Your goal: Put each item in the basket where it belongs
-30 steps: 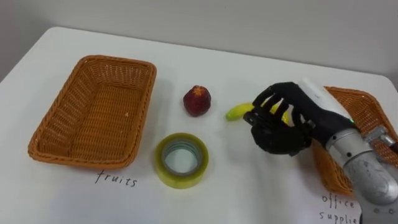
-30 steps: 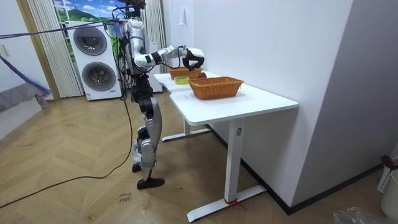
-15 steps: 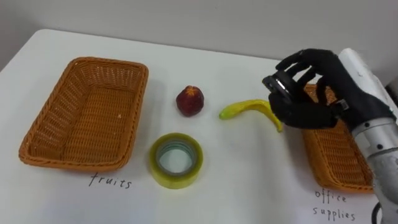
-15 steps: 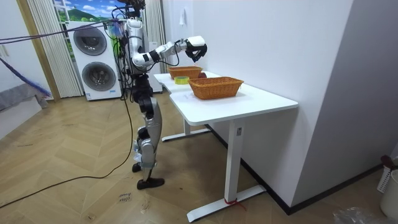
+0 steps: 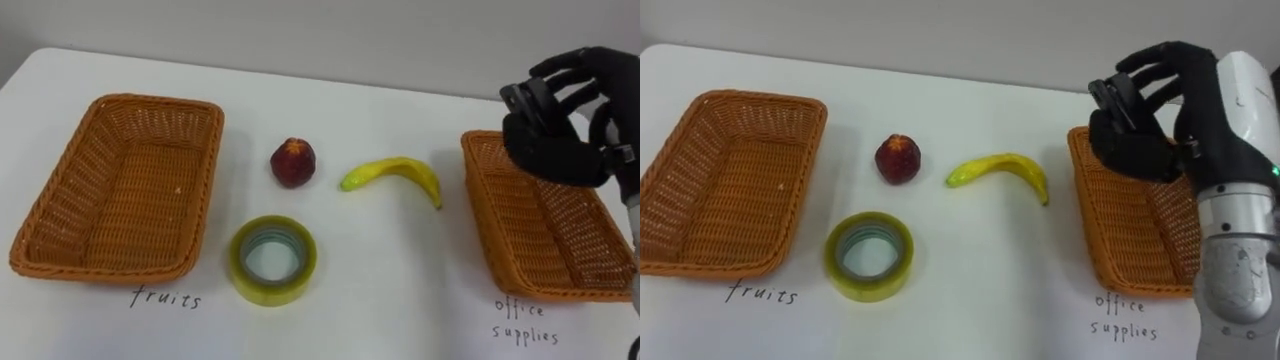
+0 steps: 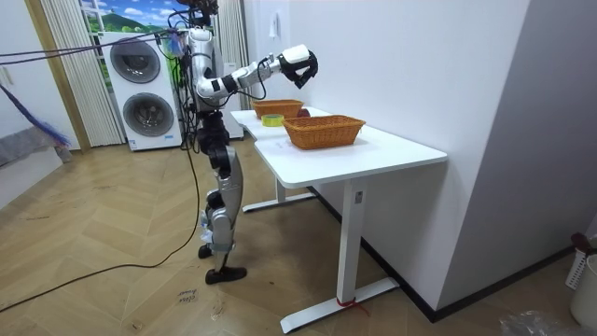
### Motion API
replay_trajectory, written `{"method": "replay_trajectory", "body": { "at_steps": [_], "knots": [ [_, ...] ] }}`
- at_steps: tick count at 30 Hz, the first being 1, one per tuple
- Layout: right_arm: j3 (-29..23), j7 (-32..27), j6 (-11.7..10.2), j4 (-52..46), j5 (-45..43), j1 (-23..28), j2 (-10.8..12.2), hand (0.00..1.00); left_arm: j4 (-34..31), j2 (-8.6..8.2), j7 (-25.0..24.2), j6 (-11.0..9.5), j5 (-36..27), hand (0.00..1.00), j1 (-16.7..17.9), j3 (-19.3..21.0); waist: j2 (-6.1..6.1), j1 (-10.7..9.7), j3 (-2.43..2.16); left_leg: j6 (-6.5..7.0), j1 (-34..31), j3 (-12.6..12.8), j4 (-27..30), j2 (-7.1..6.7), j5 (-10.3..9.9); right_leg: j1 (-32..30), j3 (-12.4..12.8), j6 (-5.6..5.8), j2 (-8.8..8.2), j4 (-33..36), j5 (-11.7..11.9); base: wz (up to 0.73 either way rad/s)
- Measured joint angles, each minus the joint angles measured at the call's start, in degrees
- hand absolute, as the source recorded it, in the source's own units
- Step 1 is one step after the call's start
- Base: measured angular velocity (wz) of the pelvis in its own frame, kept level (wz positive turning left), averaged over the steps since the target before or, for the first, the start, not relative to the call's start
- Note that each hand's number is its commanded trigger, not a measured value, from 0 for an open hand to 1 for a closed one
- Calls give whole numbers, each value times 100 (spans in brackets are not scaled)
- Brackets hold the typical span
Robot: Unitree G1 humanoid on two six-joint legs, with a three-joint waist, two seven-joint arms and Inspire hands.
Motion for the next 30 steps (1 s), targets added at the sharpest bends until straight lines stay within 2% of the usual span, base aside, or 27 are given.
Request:
{"method": "replay_trajectory", "body": {
  "at_steps": [5,24,30],
  "knots": [
    [-167,-142,4,183,11,9,-12,100,-16,-62,-1,56,104,0,46,73,62,-87,-30,0,11,9,10,-5,0,6,0,-1,1,28,1,0],
    [-151,-261,10,838,-21,133,-11,100,-105,-84,-9,96,77,0,15,100,51,-108,-32,0,17,4,20,-3,0,-9,-4,-2,-3,86,1,0],
    [-133,-261,72,915,-22,284,-9,100,-115,-78,-5,96,46,0,-27,99,27,-97,-27,0,21,-23,27,2,0,-2,-5,-2,-4,81,1,0]
  ]
}}
